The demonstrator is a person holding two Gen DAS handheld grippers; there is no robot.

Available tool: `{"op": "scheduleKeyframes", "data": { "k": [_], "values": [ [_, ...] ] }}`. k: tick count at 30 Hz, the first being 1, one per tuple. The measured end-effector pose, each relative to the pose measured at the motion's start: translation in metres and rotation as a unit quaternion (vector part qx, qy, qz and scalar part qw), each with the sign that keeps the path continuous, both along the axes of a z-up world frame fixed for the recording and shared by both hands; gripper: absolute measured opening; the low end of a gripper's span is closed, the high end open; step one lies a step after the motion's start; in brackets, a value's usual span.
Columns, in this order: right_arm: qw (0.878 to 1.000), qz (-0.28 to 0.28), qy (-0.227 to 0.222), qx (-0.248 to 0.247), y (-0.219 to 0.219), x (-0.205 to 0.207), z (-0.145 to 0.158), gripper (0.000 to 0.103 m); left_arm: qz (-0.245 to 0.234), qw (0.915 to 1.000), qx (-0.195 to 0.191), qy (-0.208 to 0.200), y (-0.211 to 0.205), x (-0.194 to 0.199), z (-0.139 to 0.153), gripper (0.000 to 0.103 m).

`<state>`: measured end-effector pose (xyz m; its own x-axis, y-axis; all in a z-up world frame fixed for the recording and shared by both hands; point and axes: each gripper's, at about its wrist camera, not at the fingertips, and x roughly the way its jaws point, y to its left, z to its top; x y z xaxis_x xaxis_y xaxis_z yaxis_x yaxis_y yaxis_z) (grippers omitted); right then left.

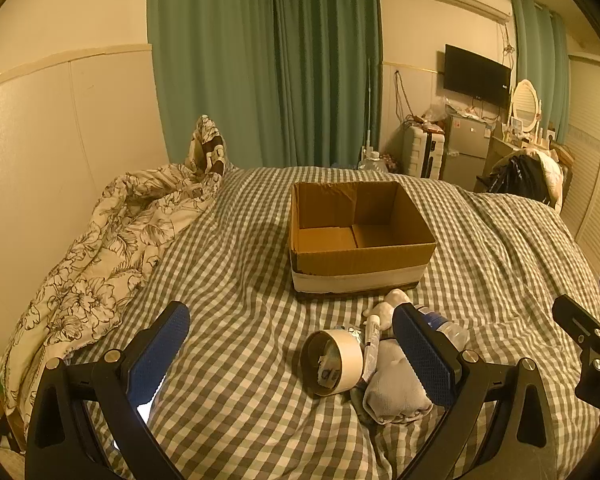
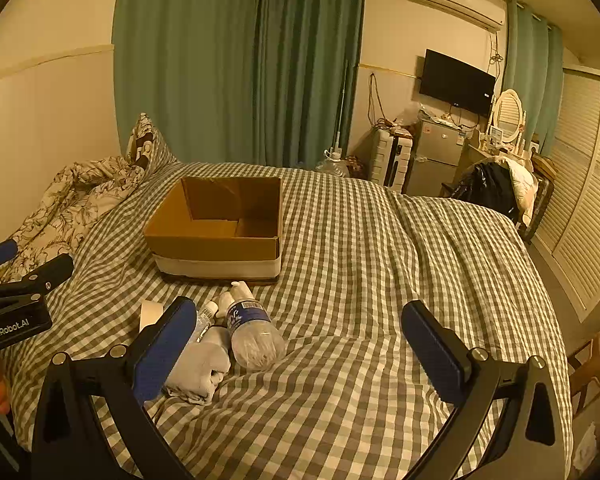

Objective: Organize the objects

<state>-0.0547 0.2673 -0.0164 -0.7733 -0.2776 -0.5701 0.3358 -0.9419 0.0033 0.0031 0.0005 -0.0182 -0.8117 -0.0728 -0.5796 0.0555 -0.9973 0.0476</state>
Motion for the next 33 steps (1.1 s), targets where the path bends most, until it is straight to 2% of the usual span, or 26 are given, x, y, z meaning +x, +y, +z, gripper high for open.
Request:
{"op": "scheduleKeyframes", "data": {
  "k": [20, 29, 33],
  "values": [
    [1.0, 0.019, -0.017, 0.006, -0.006, -0.002, -0.004, 0.103, 0.011, 0.9999, -0.006, -0.005, -0.003, -0.003, -0.006, 0.103],
    [0.999, 0.038, -0.028, 0.017, -0.016, -0.013, -0.012, 0.103, 0.015, 0.9996, -0.009, -0.022, -0.004, -0.021, -0.019, 0.103],
    [0.998, 0.042, -0.045, 0.024, -0.013, -0.028, -0.019, 0.103, 0.02, 0.9988, -0.023, -0.038, -0.005, -0.035, -0.03, 0.103]
  ]
}}
